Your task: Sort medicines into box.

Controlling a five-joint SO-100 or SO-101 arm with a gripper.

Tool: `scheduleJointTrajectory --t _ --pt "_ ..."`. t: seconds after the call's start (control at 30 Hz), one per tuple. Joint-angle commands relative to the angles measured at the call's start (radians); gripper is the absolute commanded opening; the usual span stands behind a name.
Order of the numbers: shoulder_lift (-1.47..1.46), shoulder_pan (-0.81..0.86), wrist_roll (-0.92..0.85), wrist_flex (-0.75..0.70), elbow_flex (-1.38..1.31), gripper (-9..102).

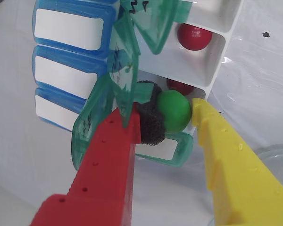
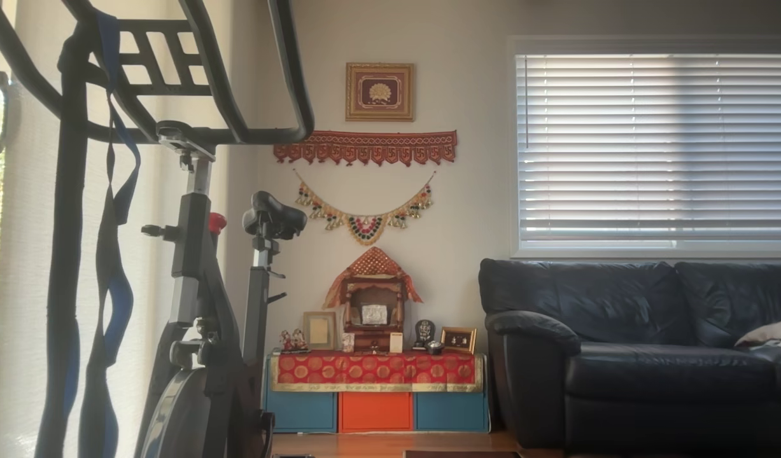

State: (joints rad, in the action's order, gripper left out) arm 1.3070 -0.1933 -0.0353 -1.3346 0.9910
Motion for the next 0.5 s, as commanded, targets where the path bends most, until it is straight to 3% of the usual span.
scheduleJointTrajectory --t 0.0,0.47 --pt "0.011 -0.025 0.006 -0.017 -0.101 1" --pt "-0.014 -0.052 0.049 -0.067 -0.135 1"
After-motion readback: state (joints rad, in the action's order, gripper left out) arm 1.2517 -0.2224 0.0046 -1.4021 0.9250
